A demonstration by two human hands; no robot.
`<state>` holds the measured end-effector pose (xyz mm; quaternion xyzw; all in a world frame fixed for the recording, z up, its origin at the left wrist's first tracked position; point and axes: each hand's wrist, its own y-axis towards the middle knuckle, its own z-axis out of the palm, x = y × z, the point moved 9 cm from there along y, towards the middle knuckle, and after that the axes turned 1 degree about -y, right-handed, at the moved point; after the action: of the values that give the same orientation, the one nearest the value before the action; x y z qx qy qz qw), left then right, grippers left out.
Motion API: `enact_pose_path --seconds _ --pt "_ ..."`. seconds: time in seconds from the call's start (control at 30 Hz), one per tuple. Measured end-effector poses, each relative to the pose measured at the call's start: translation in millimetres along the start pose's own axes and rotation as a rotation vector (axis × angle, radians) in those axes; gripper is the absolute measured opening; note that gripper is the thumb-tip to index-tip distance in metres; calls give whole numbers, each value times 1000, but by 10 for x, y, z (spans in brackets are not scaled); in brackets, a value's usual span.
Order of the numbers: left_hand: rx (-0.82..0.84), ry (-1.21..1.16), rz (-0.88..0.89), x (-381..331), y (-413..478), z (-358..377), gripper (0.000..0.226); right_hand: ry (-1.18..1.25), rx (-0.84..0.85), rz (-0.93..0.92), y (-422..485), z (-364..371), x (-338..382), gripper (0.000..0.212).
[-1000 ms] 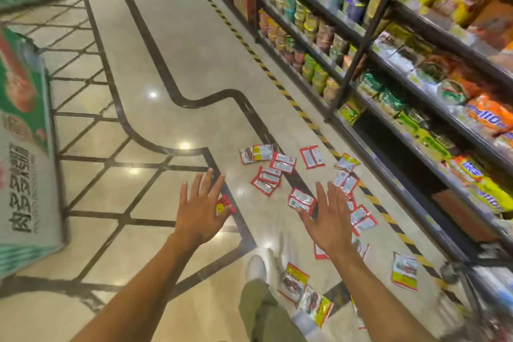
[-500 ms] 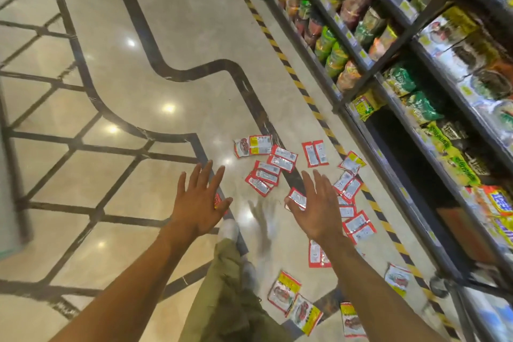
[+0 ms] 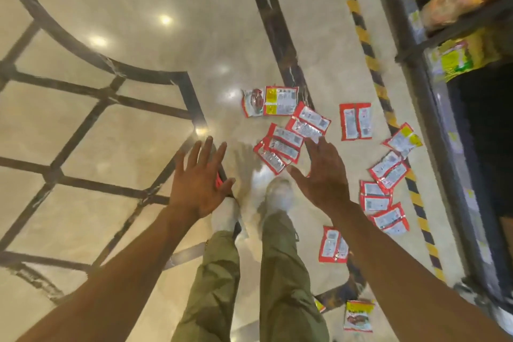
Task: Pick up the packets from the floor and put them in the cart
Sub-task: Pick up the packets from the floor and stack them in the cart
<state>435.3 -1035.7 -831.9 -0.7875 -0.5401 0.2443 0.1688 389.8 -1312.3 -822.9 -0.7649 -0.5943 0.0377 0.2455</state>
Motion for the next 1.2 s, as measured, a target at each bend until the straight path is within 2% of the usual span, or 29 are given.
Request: enact_pose_path --seconds 0.2,0.3,0.4,0.53,0.6,0.7,0.8,0.93,1.07,1.1,1.13,1.2 --pt "73 12 -87 404 859 1449 88 -142 121 -53 989 1285 -396 100" --pt "102 28 -103 657 1137 2200 87 -167 201 -30 1381 1870 -619 88" --pt "174 25 -149 923 1278 2870 96 -91 306 10 1751 2502 -877 83" --pt "304 42 -277 1333 1326 3637 107 1 358 106 2192 3116 -1157 57" --pt "274 36 -306 1535 1321 3881 107 -9 367 98 2370 3305 -1218 64" --pt "219 -4 -331 1778 1302 4105 109 -21 387 111 2544 3503 -1324 72" --pt "204 -57 -353 1899 1316 4166 113 -26 365 173 2677 3583 -1446 91" --pt "159 -58 -366 2003 1376 4157 89 -42 358 256 2784 3724 -1718 115" --pt "230 -102 -398 2045 1407 4143 70 -75 425 336 2563 3707 -1672 122" --pt "233 -116 -399 2030 1401 4100 65 -38 424 324 2502 3684 -1611 121" --pt "232 -132 -408 2021 1380 4058 60 47 427 317 2425 3665 -1540 110" --pt "220 -172 -449 2013 1318 3952 57 211 434 296 2294 3661 -1445 77"
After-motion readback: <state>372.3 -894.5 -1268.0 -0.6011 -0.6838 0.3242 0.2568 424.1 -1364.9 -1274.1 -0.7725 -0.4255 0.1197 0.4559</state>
